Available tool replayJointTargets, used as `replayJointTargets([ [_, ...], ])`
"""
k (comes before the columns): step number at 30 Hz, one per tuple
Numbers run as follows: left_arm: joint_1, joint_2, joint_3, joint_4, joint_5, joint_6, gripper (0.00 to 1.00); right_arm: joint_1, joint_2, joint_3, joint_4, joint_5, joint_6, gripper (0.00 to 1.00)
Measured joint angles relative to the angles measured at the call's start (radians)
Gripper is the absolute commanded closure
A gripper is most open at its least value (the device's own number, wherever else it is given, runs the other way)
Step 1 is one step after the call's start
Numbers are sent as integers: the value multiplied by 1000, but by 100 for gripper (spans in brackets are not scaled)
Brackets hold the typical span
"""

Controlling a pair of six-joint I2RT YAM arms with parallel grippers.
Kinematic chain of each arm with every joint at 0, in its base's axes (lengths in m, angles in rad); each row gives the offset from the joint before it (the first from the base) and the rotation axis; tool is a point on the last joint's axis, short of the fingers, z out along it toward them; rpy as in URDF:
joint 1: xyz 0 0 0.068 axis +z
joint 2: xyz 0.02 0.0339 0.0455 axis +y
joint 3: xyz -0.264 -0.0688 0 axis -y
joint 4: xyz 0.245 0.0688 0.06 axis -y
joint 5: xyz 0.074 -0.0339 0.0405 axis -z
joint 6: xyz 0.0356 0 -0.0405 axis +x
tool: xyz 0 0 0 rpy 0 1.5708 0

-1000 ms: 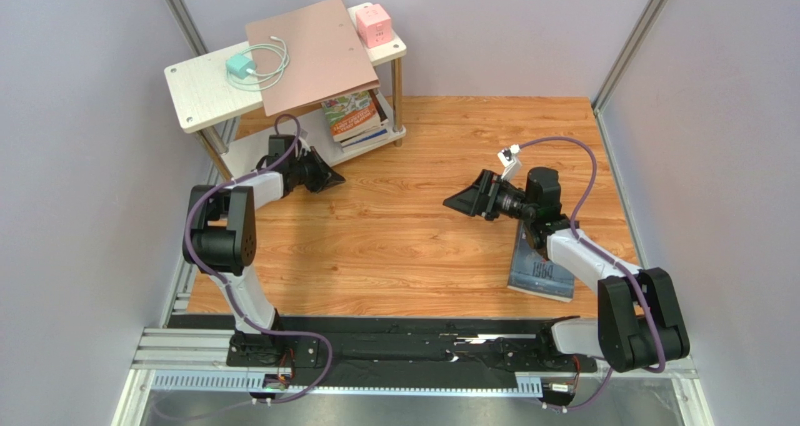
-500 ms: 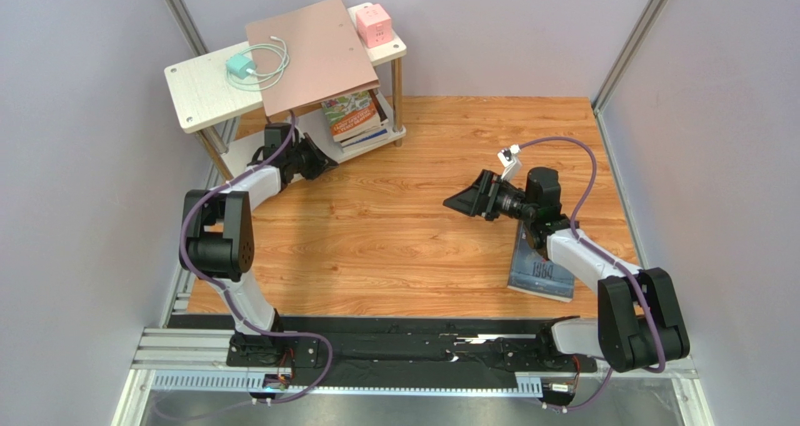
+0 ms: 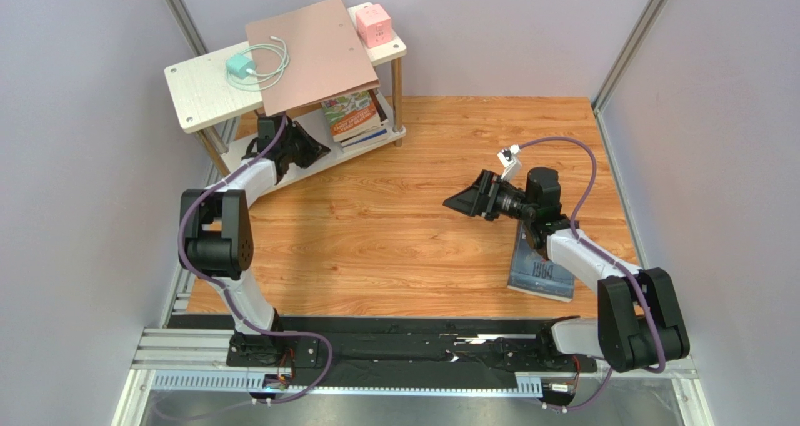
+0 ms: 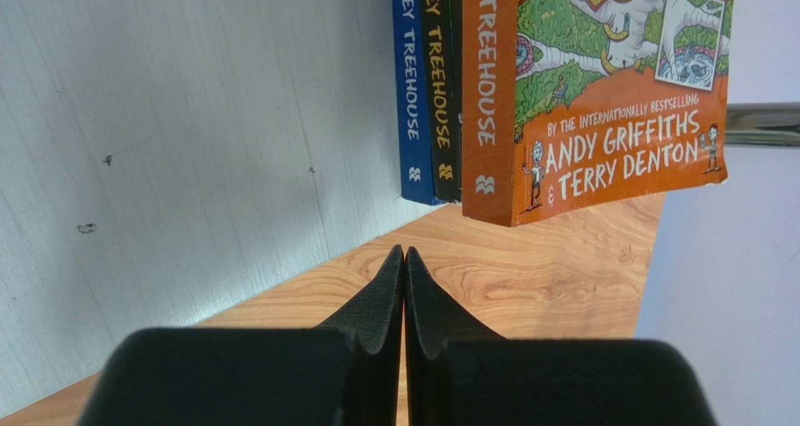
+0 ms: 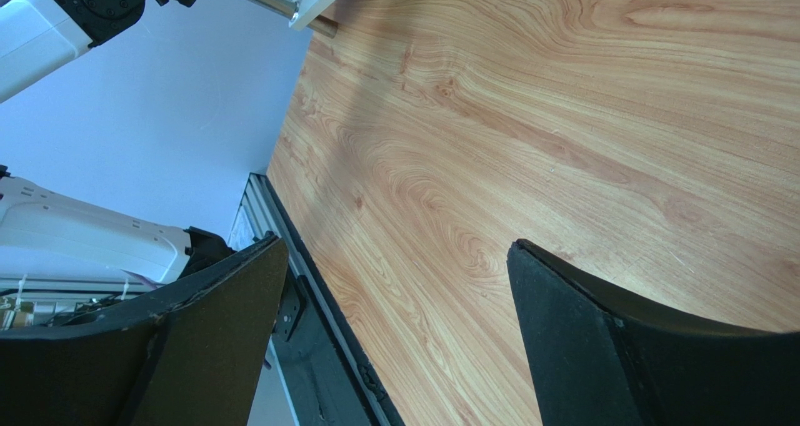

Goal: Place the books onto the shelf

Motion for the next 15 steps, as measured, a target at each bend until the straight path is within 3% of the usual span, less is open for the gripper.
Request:
replayJointTargets([
  [15,1,15,2,86,25,-80,100,0,0,0,0,0,-2,7],
])
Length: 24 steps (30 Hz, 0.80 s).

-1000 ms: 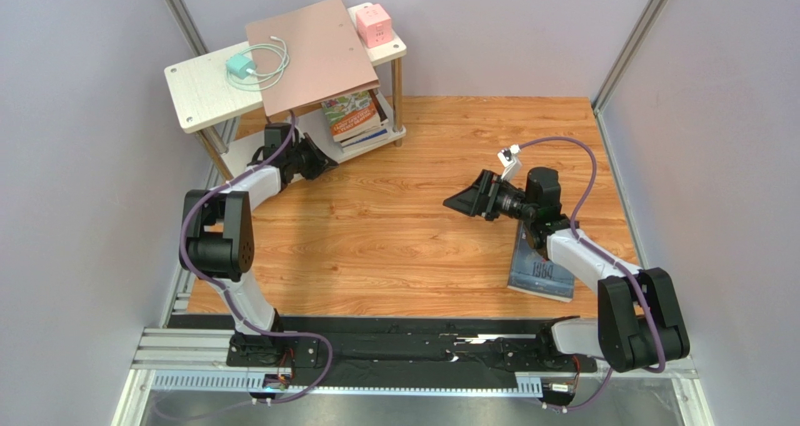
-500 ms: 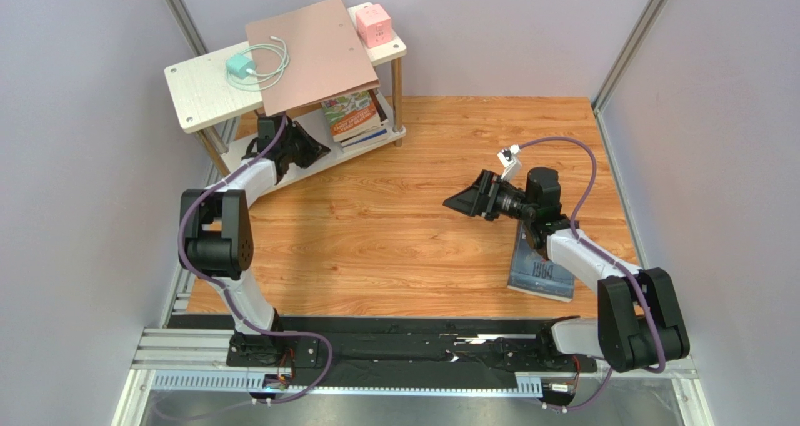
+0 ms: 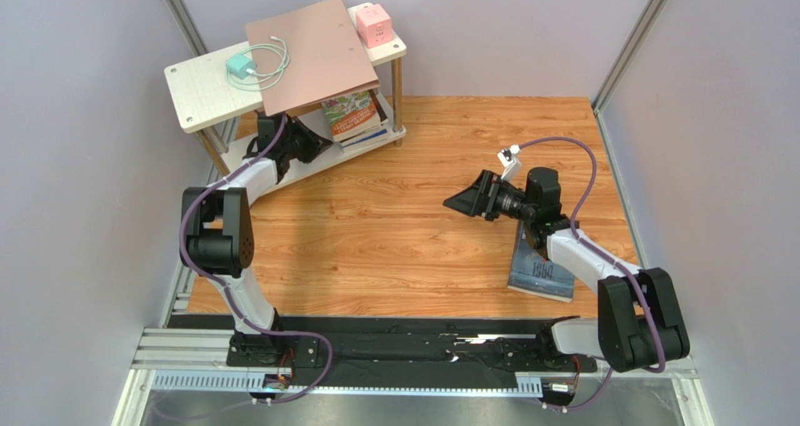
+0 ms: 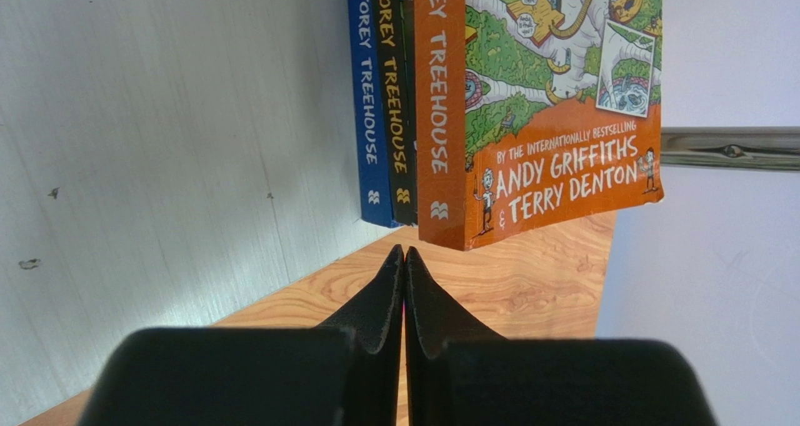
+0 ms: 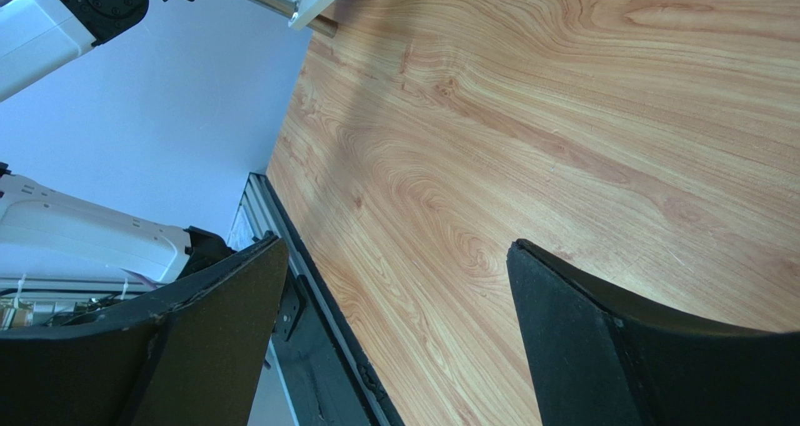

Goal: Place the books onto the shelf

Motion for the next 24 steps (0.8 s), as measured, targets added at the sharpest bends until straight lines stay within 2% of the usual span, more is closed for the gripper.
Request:
replayJointTargets([
  [15,0,78,65,19,42,-18,100,0,10,-1,3,-2,1,7],
  [24,0,-79,-144,90,-16,-41,100,0,10,-1,-18,5,-11,6],
])
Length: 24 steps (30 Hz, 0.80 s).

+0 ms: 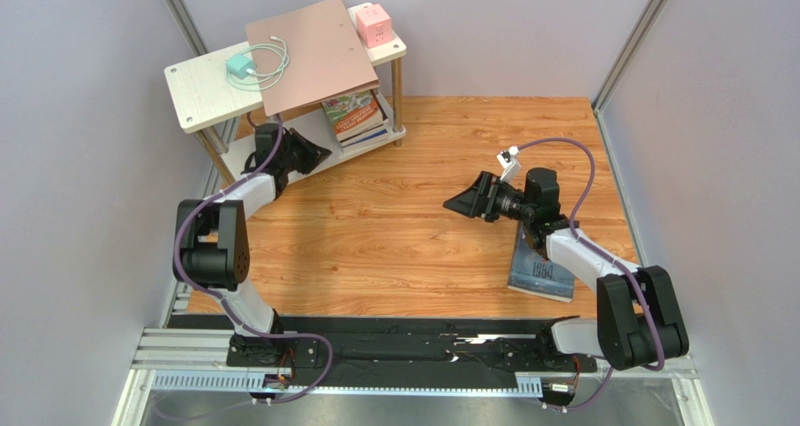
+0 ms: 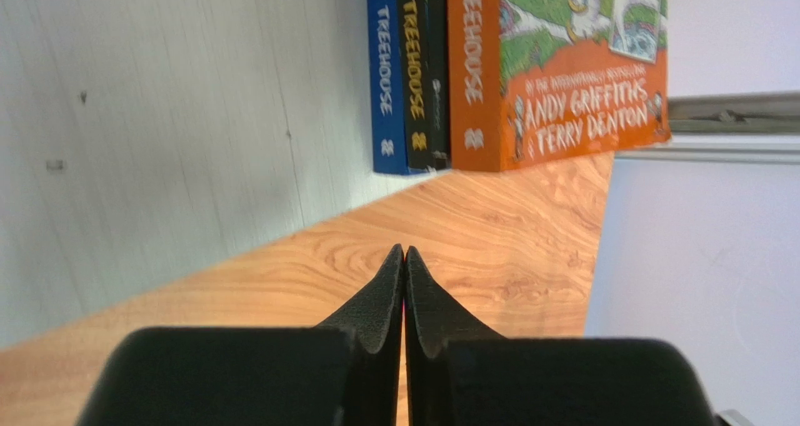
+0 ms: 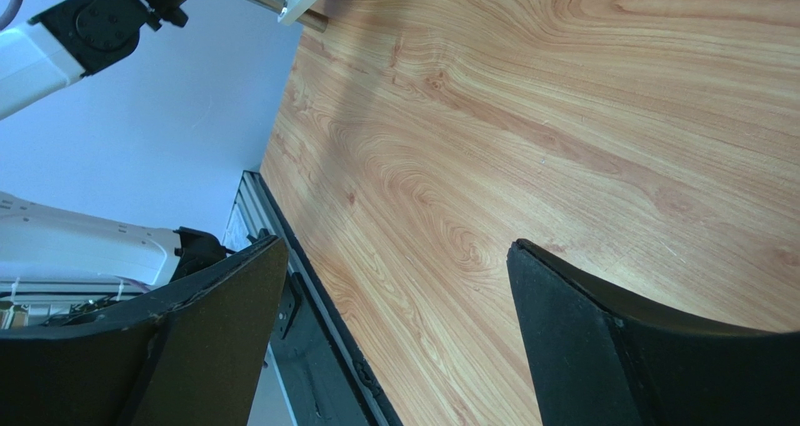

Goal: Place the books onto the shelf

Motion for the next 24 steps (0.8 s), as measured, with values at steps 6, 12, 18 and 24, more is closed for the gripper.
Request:
replayJointTargets([
  [6,-71,-108,-110,20,-12,11,100,0,-29,0,-81,85,-24,0],
  [12,-343,-65,-78,-38,-24,63,100,-19,-101,32,-358,390,-65,0],
  [18,-612,159,143,-151,-31,130,100,-167,-127,55,-589,608,-76,0],
  [24,-779,370,324,-219,-2,158,100,-362,-53,102,-797,785,-85,0],
])
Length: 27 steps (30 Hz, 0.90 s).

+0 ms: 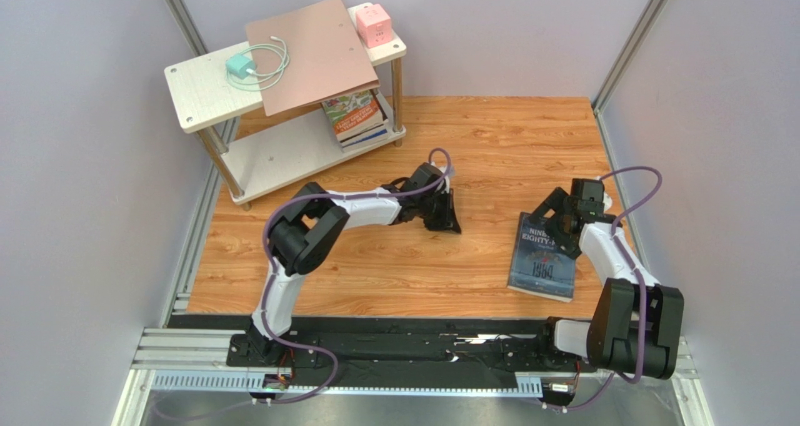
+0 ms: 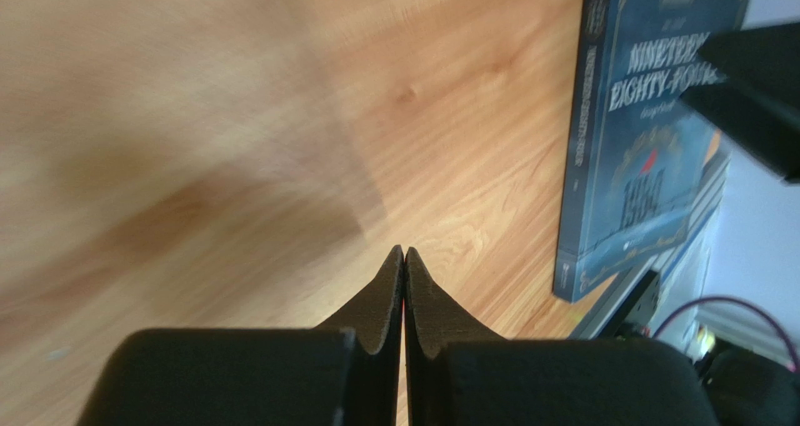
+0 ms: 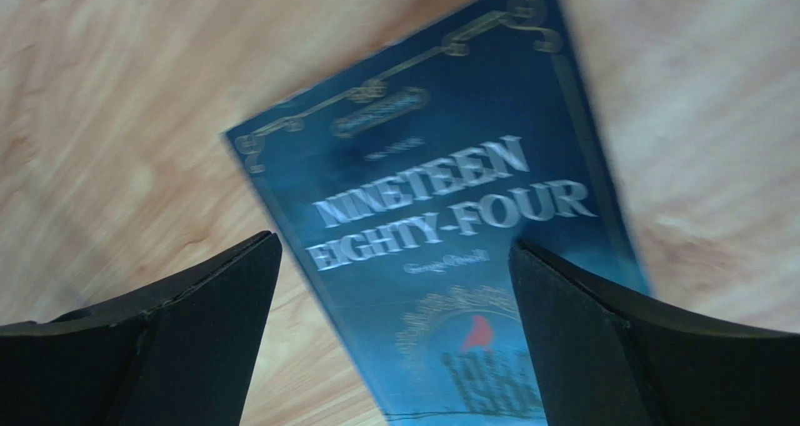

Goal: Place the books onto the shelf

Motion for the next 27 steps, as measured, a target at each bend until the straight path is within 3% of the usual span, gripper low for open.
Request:
replayJointTargets([
  [9,-38,77,63,-38,70,8,100,-139,-44,-36,-68,73,-15,2],
  [16,-38,76,45,-24,92,7,100,-143,-11,-50,-10,-47,-60,5],
  [21,-38,64,18,-3,100,6,100,-66,47,-36,62,-140,-87,6],
  [27,-39,38,-18,-6,93,7,100,113,164,28,155,-216,-87,6],
])
